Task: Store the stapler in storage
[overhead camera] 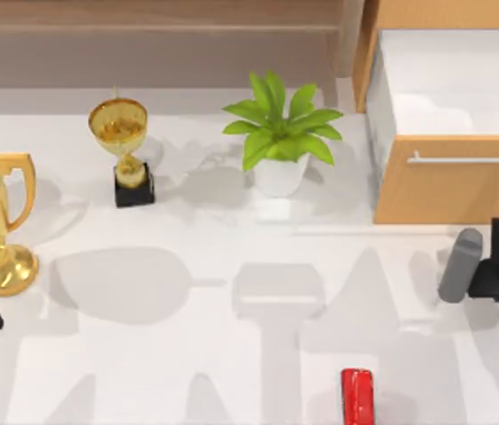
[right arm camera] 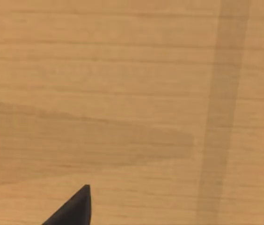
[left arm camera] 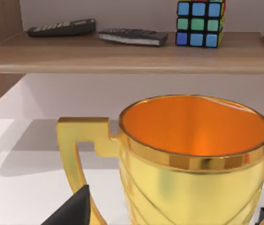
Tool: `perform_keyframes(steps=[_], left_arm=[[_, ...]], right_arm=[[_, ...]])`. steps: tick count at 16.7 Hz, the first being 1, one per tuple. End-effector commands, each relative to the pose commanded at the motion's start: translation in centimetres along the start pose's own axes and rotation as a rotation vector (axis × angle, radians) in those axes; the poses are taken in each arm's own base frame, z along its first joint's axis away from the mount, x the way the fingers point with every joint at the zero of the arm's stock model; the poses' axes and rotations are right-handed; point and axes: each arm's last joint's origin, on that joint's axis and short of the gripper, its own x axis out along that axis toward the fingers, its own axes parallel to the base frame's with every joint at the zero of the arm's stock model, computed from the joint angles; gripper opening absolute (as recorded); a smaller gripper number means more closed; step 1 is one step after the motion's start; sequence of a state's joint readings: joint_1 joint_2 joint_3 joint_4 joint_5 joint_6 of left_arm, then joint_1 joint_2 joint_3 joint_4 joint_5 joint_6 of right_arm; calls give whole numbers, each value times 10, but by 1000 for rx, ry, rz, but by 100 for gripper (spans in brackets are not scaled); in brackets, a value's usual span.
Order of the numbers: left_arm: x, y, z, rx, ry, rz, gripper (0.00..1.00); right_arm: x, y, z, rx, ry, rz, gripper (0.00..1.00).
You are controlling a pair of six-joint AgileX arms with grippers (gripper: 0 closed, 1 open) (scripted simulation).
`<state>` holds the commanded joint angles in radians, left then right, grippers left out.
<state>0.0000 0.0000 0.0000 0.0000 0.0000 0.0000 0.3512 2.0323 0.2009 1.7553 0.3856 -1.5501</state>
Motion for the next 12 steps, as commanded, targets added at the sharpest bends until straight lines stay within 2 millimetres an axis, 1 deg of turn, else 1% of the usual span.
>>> perform_keyframes(steps=[2,5,9,12], left_arm=[[0,0,0,0,0,0,100],[0,0,0,0,0,0,100],[0,0,0,0,0,0,100],[0,0,0,0,0,0,100]], right_arm=[[-2,1,7,9,-44,10,100],[-4,2,24,56,-149,43,100],[-3,1,55,179,-292,100,100],[-2,-5,80,307,-389,145,100]])
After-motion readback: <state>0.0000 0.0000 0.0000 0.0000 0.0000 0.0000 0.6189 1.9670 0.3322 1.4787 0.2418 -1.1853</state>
